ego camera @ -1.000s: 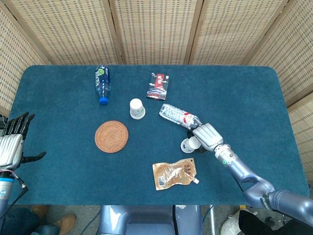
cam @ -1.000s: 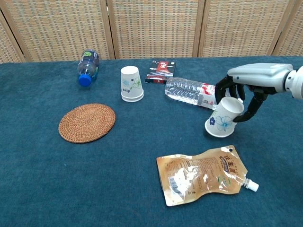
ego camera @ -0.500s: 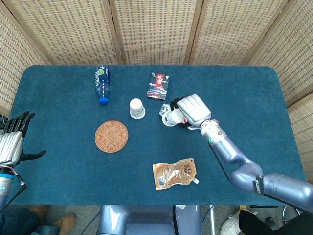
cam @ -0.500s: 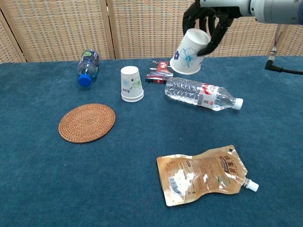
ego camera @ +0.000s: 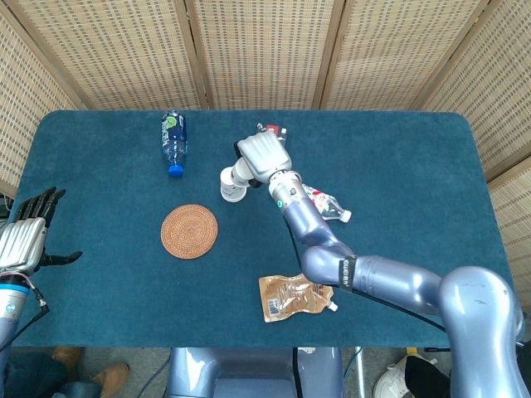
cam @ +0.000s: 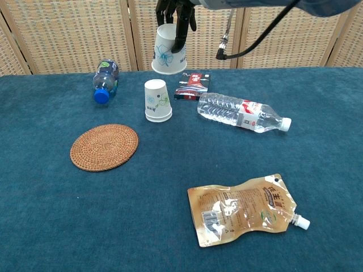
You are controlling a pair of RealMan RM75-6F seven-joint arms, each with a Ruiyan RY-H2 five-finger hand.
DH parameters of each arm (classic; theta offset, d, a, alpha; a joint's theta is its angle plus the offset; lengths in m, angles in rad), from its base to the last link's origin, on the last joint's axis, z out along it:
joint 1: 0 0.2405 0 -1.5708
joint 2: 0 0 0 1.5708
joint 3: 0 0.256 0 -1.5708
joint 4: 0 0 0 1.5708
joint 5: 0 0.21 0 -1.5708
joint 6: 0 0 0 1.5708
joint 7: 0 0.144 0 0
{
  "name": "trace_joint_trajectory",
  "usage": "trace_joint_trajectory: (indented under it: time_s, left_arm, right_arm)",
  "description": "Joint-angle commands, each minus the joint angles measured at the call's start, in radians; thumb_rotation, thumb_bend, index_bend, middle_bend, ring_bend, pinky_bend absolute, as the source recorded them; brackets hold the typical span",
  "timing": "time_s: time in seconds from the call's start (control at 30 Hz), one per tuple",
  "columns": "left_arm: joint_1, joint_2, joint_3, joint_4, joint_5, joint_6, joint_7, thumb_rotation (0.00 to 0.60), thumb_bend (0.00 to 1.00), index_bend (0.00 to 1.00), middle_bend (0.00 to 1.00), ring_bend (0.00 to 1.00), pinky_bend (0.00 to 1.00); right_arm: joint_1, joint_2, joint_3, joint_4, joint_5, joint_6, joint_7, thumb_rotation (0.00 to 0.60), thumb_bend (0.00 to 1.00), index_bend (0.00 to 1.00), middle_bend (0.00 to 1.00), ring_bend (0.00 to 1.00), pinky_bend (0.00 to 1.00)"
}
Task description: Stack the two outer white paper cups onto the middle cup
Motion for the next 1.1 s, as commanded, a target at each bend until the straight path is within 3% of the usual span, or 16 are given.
trace_joint_trajectory:
  time_s: [0.03,0.4,0.93,1.0,1.1]
  left_arm:
    - [-0.003,-0.002,-0.003,0.004,-0.01,-0.006,0.001,0.6,0.0,0.0,0.0,0.0,0.0]
    - [-0.027,-0.009,-0.019,0.035,-0.077,-0.055,0.006,0.6,0.0,0.0,0.0,0.0,0.0]
    - [-0.037,-0.012,-0.023,0.045,-0.105,-0.064,0.015,0.6,0.0,0.0,0.0,0.0,0.0]
    - [-0.037,-0.012,-0.024,0.045,-0.107,-0.065,0.014,0.6,0.0,0.0,0.0,0.0,0.0]
    - [-0.037,-0.01,-0.025,0.047,-0.111,-0.068,0.01,0.6,0.0,0.0,0.0,0.0,0.0]
  right_arm:
    - [0.054,-0.05,-0.017,0.071,0.07,-0.017,-0.046,0.6,0.52,0.5,0.52,0.5,0.52]
    - [0.143,-0.182,-0.041,0.311,0.162,-0.114,-0.058,0.6,0.53,0.49,0.52,0.5,0.52]
    - [0.171,-0.268,-0.031,0.449,0.151,-0.166,-0.007,0.6,0.52,0.46,0.51,0.5,0.51]
    - [0.174,-0.278,-0.034,0.464,0.148,-0.168,-0.01,0.6,0.4,0.39,0.43,0.43,0.45]
    - [0.182,-0.283,-0.051,0.48,0.174,-0.18,-0.045,0.6,0.06,0.19,0.17,0.17,0.2]
